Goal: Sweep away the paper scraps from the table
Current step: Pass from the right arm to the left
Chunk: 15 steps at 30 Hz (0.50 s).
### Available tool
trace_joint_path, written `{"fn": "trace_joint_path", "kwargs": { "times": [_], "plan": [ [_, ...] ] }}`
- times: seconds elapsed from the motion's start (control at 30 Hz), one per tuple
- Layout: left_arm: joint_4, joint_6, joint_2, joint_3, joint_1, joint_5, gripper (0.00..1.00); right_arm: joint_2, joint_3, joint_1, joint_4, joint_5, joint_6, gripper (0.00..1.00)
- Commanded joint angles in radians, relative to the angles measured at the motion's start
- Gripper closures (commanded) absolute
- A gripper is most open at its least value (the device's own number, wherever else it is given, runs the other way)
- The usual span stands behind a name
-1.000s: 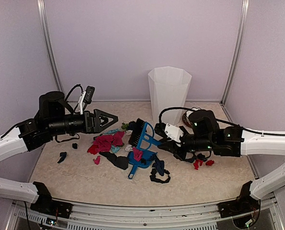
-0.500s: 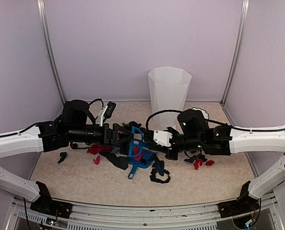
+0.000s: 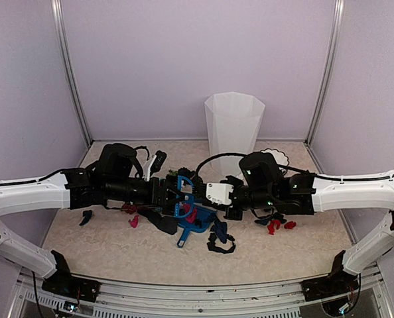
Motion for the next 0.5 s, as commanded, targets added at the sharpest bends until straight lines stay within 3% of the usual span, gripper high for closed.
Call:
{"fn": "trace_joint_path", "kwargs": {
  "times": [0.0, 0.47],
  "plan": [
    [-0.001, -0.001, -0.012, 0.031, -0.006, -0.008, 0.55, -0.002, 0.021, 0.013, 0.015, 0.029, -0.004, 1.0],
    [0.057, -0.013, -0.026, 0.009, -0.006, 0.071, 0.82, -0.009, 0.016, 0.024, 0.053, 0.024, 0.041, 1.0]
  ]
}}
